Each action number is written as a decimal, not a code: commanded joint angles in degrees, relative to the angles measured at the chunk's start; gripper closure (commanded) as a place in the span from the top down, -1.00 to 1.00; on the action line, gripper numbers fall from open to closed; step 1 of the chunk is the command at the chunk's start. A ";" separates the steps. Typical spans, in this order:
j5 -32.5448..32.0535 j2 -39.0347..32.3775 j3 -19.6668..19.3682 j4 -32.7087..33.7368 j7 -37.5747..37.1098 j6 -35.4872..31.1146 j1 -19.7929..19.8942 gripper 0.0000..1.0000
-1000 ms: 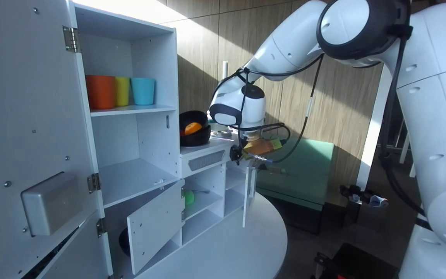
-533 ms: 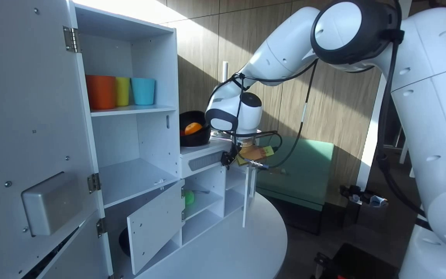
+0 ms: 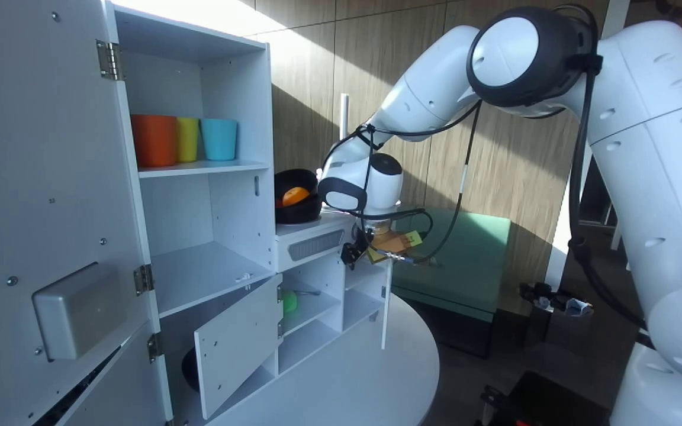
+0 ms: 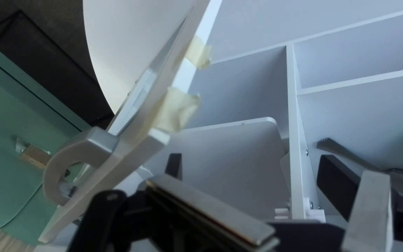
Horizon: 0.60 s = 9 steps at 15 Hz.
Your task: Open all the cupboard doors
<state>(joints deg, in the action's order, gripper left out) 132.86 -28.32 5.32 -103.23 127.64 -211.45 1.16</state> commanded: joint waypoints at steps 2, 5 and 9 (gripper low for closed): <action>0.53 2.34 0.81 -2.30 4.78 -3.29 2.08 1.00; -1.08 3.77 -0.96 -4.87 4.80 -4.65 1.45 1.00; -3.51 5.63 -3.89 -7.99 3.85 -6.99 1.19 1.00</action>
<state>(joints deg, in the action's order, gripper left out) 131.29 -25.97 3.22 -108.00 131.29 -216.36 2.59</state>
